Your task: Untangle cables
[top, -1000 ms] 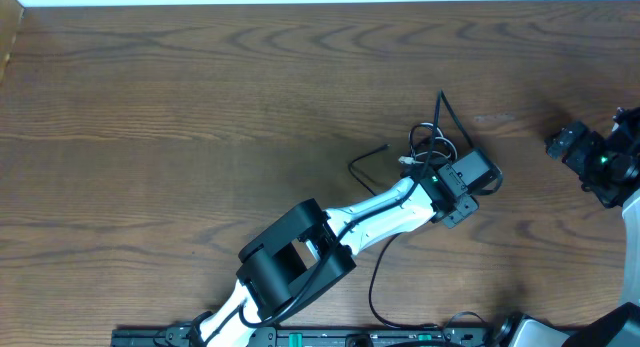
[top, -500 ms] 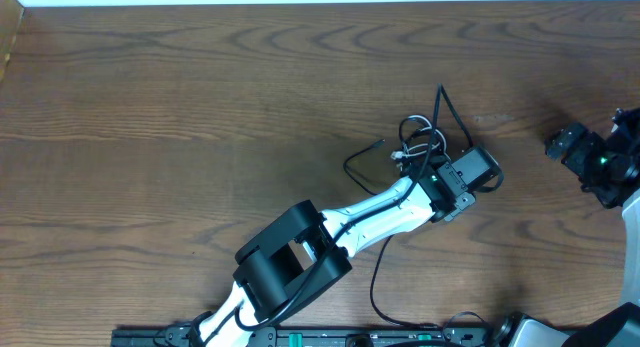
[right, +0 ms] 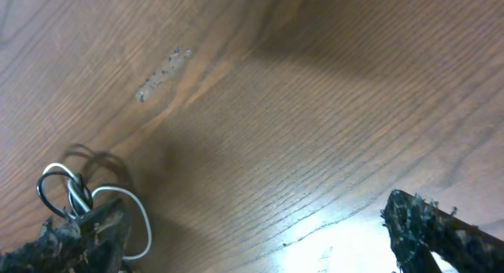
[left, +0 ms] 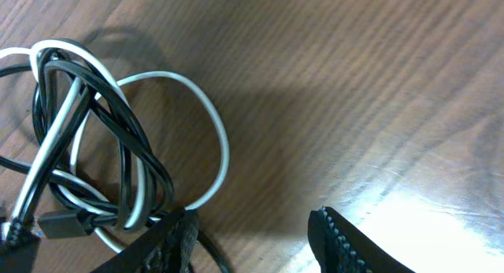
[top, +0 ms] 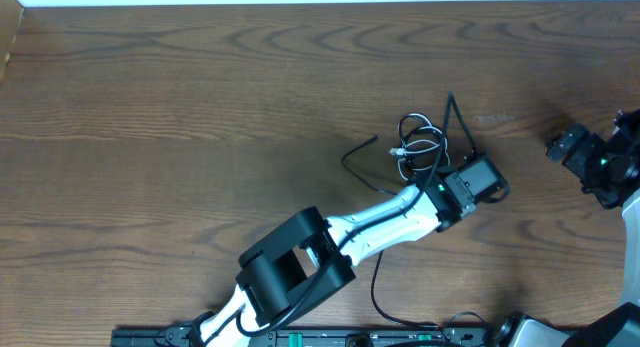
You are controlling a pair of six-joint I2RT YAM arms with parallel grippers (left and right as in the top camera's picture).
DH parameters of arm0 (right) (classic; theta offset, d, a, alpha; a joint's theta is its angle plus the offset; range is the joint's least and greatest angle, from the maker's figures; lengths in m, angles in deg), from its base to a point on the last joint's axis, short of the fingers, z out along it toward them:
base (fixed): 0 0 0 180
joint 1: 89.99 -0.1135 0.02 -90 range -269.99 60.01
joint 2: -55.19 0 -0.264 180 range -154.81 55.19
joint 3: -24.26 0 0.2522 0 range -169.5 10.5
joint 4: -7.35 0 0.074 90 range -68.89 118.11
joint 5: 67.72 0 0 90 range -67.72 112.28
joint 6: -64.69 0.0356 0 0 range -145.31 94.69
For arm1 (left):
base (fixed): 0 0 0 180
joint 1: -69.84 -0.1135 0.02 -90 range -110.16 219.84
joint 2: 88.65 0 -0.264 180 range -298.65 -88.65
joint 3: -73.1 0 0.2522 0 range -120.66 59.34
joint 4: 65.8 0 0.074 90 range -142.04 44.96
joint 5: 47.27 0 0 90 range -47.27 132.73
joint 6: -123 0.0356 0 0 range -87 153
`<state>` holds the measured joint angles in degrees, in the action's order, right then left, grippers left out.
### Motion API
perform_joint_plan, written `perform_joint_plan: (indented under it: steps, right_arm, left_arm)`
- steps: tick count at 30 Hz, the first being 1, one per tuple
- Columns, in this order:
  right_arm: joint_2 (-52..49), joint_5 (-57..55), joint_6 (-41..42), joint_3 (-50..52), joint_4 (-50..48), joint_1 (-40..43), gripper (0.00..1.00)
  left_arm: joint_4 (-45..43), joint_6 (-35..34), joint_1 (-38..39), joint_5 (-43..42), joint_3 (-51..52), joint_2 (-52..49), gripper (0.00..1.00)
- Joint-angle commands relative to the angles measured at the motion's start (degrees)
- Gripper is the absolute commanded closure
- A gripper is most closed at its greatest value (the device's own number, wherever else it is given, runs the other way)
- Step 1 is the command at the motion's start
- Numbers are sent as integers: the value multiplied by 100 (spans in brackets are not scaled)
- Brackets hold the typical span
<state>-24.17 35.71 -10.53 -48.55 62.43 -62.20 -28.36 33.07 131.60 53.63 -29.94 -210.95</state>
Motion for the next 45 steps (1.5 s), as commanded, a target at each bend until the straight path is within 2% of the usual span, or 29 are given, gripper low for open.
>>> perform_joint_plan:
  steps: [1, 8, 19, 25, 31, 40, 45]
  right_arm:
    - [46, -142, -70, -17, 13, 35, 1]
    - [-17, -146, -72, -17, 24, 35, 1]
    - [-48, -142, -72, -17, 129, 31, 1]
    - [-48, -140, -72, -17, 129, 31, 1]
    - [-48, -142, -72, -17, 136, 31, 1]
    - [-48, -109, -72, -17, 63, 28, 1]
    - [-48, 4, -74, -17, 50, 31, 1]
  left_arm:
    - [81, -57, 20, 507, -13, 249, 50]
    - [105, -125, 2, 678, -114, 249, 50]
    - [-713, -125, -501, 623, -83, -92, 49]
    - [-686, -122, -516, 170, -83, -170, 49]
    - [-688, -122, -522, 179, -85, -168, 49]
    - [-470, 4, -330, 459, -87, 890, 49]
    - [-236, 7, -328, 55, -81, 664, 49]
